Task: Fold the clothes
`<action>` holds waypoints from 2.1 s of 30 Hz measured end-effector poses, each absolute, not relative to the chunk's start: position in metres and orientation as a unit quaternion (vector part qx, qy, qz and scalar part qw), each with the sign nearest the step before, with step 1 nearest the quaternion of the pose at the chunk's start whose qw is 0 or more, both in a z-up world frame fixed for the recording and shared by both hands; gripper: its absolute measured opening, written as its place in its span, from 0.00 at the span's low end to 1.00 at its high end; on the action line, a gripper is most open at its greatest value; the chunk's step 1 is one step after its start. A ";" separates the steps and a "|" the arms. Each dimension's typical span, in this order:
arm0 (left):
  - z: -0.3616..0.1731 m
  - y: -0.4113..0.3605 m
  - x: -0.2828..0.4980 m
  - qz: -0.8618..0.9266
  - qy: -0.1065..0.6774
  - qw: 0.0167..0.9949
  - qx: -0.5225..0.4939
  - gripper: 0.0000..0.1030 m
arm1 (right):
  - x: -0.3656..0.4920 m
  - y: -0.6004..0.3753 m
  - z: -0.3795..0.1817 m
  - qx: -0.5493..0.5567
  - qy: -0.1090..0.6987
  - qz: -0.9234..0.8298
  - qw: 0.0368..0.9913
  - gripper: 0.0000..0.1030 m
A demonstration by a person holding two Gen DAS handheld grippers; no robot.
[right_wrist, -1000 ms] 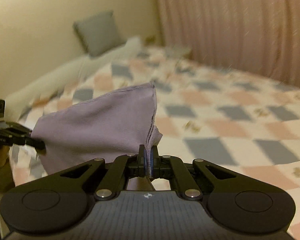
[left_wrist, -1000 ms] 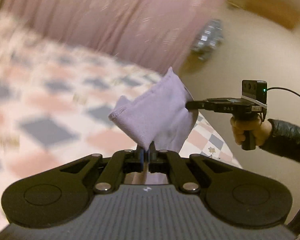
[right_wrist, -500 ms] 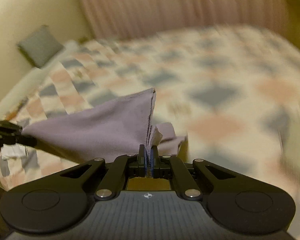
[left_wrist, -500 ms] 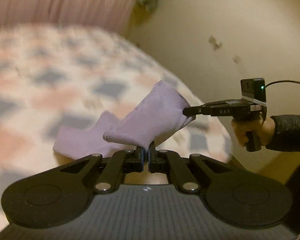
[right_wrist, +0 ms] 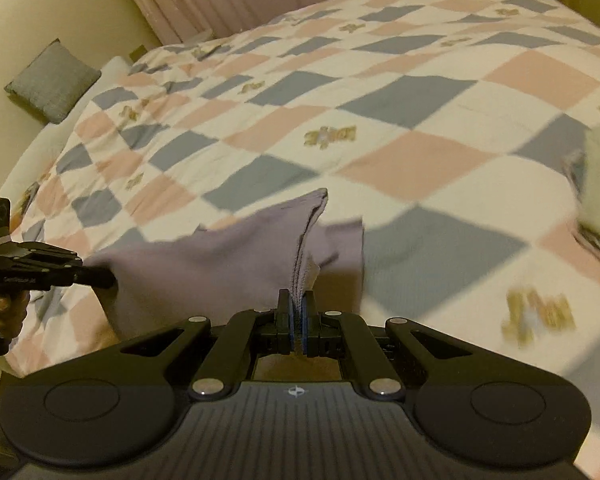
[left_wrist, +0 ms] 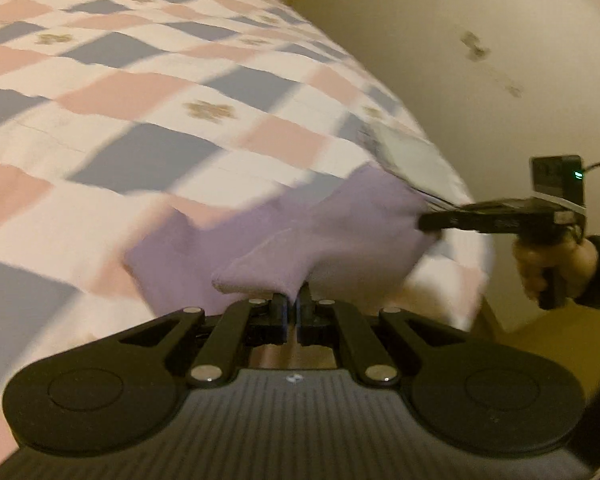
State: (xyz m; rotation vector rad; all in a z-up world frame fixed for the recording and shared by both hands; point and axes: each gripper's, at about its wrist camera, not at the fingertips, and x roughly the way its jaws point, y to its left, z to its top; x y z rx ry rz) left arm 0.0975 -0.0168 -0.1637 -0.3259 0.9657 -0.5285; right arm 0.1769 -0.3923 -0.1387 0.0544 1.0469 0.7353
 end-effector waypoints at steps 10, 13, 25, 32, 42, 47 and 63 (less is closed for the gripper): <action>-0.238 -0.002 0.161 -0.193 0.525 0.811 -0.171 0.09 | 0.245 -0.371 -0.208 -0.006 0.582 0.352 0.733 0.28; -0.235 0.006 0.158 -0.179 0.519 0.810 -0.206 0.20 | 0.255 -0.374 -0.203 0.020 0.574 0.350 0.740 0.44; -0.250 0.035 0.172 -0.152 0.516 0.772 -0.340 0.22 | 0.288 -0.342 -0.232 0.039 0.570 0.348 0.744 0.21; -0.214 0.024 0.149 -0.201 0.435 0.843 -0.244 0.04 | 0.275 -0.351 -0.199 0.015 0.523 0.343 0.780 0.02; -0.246 0.028 0.152 -0.135 0.496 0.825 -0.234 0.05 | 0.286 -0.351 -0.225 0.015 0.562 0.299 0.771 0.23; -0.238 0.032 0.162 -0.130 0.479 0.824 -0.272 0.26 | 0.281 -0.355 -0.218 0.023 0.555 0.291 0.779 0.33; -0.239 0.027 0.149 -0.139 0.492 0.811 -0.285 0.28 | 0.258 -0.357 -0.216 0.034 0.569 0.289 0.769 0.43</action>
